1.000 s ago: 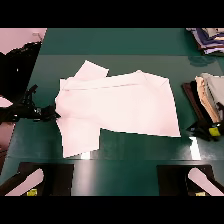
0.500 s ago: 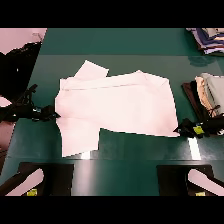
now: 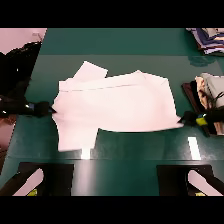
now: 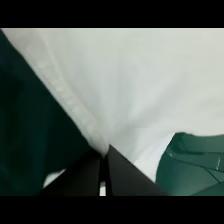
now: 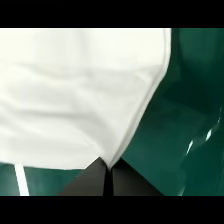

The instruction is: Fold the shirts.

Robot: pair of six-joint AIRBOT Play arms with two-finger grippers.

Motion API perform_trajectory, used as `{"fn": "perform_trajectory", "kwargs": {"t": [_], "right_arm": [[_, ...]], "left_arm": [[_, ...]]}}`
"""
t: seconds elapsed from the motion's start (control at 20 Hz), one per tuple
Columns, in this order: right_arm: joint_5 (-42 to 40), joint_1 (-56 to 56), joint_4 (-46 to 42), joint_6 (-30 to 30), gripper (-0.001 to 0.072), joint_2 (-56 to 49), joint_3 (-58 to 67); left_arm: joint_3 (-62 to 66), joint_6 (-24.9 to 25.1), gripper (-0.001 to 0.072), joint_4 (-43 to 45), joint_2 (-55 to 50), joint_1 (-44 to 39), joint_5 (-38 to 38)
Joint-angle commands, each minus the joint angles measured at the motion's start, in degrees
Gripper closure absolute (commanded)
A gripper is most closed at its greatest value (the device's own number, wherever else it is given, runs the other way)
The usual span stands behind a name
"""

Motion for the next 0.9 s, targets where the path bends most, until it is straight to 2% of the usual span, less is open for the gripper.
{"fn": "perform_trajectory", "kwargs": {"t": [0.0,0.2,0.45,0.55,0.65,0.85], "right_arm": [[-2.3,1.0,4.3,0.2,0.0700,5.7,13.3],[-8.7,1.0,5.4,0.5,0.0700,9.5,33.3],[-10.7,1.0,4.7,0.5,0.0700,11.8,53.3],[-11.0,1.0,1.6,0.7,0.0700,13.0,58.0],[-9.6,1.0,-5.2,3.6,0.0700,13.7,62.2],[0.1,1.0,-15.2,5.7,0.0700,12.1,71.5]], "left_arm": [[13.9,-3.7,0.0684,-0.1,4.2,0.1,-2.1],[40.0,-5.1,0.0684,-0.2,5.0,0.1,-2.4],[67.8,-8.9,0.0684,-0.2,5.0,0.1,-0.9],[74.7,-10.9,0.0684,-0.5,5.0,0.1,0.9],[79.7,-11.0,0.0684,-3.6,5.0,0.1,1.5],[84.1,-10.9,0.0684,-14.7,5.0,0.1,4.7]]}}
